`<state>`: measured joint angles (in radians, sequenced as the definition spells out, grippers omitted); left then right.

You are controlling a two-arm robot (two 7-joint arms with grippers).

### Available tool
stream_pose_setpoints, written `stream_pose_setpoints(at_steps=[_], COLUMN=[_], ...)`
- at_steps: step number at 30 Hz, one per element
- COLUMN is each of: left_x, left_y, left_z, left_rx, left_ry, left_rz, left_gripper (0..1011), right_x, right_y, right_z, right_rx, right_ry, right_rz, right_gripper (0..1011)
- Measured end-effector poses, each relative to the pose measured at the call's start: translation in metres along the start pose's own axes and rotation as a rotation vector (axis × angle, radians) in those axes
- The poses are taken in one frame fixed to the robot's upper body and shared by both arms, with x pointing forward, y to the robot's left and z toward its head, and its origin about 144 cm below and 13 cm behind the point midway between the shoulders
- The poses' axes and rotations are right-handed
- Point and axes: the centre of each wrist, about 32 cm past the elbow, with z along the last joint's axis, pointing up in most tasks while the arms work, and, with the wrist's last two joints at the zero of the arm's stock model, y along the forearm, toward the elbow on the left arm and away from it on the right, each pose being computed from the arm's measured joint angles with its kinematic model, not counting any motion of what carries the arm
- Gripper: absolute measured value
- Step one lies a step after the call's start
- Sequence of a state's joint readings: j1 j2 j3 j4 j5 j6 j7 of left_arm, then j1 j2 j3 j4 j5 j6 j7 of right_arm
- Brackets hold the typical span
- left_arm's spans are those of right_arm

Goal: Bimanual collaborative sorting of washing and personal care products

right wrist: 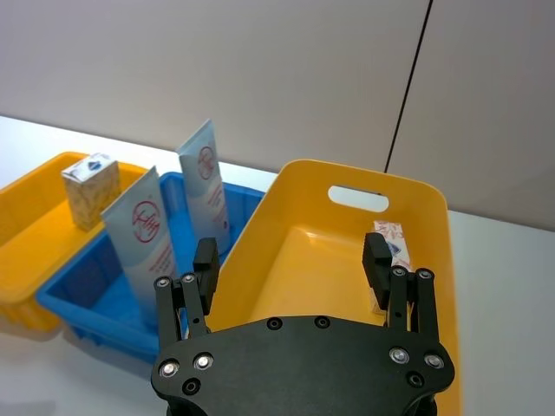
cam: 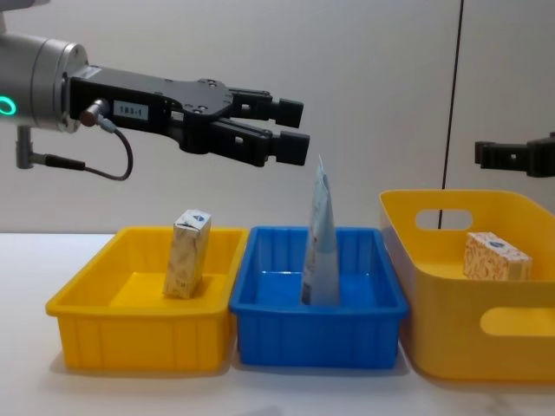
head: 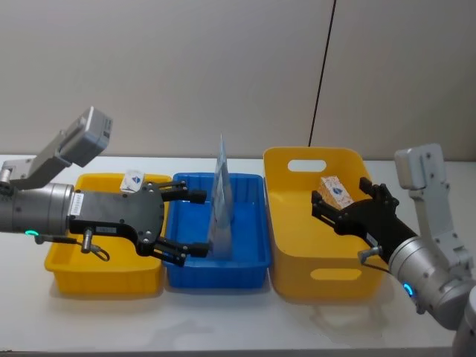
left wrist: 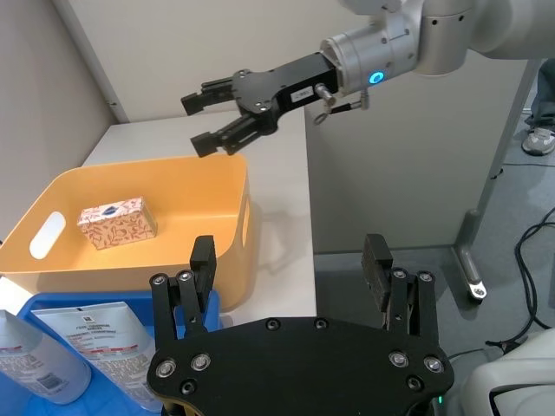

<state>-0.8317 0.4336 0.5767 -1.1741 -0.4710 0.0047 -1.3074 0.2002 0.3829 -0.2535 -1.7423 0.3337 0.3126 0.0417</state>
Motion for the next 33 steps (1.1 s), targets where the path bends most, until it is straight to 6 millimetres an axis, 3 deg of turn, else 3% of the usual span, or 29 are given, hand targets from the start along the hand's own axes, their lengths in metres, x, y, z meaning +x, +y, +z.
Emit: stream_pose_setpoints(at_steps=[14,33], left_x=[0.000,0.000], left_y=[0.000,0.000], left_z=[0.000,0.000], left_rx=[0.000,0.000], left_ry=[0.000,0.000], left_rz=[0.000,0.000], left_gripper=[1001,1001], right_x=[-0.017,-0.028], right_y=[-0.008,0.025], right_z=[-0.005,-0.022], right_rx=[0.006,0.004], right_ry=[-0.011,-0.070], right_rz=[0.071,0.200], right_gripper=[1004,1004])
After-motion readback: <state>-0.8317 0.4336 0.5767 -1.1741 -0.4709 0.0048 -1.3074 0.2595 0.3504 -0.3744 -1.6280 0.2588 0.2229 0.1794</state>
